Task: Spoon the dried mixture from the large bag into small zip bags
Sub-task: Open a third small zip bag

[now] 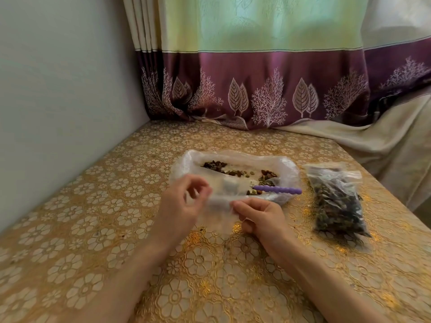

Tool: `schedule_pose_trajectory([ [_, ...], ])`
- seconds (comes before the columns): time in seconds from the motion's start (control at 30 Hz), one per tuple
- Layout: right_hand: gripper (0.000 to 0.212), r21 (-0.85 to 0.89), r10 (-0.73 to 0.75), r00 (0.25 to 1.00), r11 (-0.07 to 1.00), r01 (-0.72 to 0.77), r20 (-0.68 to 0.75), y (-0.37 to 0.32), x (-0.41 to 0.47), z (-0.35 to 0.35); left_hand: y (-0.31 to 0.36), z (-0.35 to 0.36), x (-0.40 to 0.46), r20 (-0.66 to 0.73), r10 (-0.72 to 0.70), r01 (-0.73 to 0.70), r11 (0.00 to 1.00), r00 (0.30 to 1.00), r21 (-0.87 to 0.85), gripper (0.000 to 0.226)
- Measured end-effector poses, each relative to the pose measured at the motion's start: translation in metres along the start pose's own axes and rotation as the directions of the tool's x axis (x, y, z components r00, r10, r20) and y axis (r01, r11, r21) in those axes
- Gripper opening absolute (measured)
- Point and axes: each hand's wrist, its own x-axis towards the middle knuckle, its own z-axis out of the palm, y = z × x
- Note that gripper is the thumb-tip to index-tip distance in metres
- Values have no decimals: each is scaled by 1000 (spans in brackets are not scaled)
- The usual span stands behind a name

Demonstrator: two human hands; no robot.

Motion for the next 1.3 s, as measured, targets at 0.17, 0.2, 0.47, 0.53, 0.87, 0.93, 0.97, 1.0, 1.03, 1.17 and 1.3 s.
schedule_pose_trajectory([
  [0.17, 24, -48, -10, 1000, 999, 10, 10, -1, -2, 1, 6, 15, -6, 263, 29, -27, 1000, 964, -10, 41],
  [0.2, 23, -34, -15, 1000, 999, 16, 5, -1, -2, 1, 4, 15, -6, 289, 1, 3, 1000, 957, -14, 41],
  [0.47, 38, -33, 5, 1000, 999, -4, 24, 1, 1, 3, 2, 13, -5, 335, -10, 31, 998, 942, -56, 11],
  [0.53, 36, -12, -5, 999, 1000, 6, 52, 1, 1, 2, 1, 11, -4, 349, -10, 40, 996, 937, -79, 6],
  [0.87, 29, 8, -77, 982, 997, 77, 174, 6, 1, -1, -1, 8, -4, 405, -42, 91, 991, 914, -103, 34],
  [0.93, 20, 33, -91, 977, 996, 86, 194, 6, 1, -1, 0, 9, -3, 364, -26, 74, 990, 931, -116, 29],
  [0.97, 18, 45, -101, 974, 995, 94, 204, 6, 0, 0, 0, 8, -3, 340, -25, 75, 988, 940, -134, 26],
  [1.0, 17, 39, -117, 970, 993, 111, 213, 5, 0, 1, 0, 7, -2, 326, -24, 78, 985, 945, -154, 24],
  [1.03, 16, 9, -136, 967, 990, 138, 217, 4, -1, 1, -1, 6, -2, 327, -21, 80, 983, 945, -167, 22],
  [1.17, 13, -210, -233, 947, 937, 279, 220, 0, -4, 3, 0, 3, -2, 386, -9, 75, 985, 922, -156, 10],
  [1.3, 16, -317, -242, 942, 897, 309, 234, -1, -6, 4, 0, 3, -2, 414, 32, 9, 995, 910, -96, 10],
])
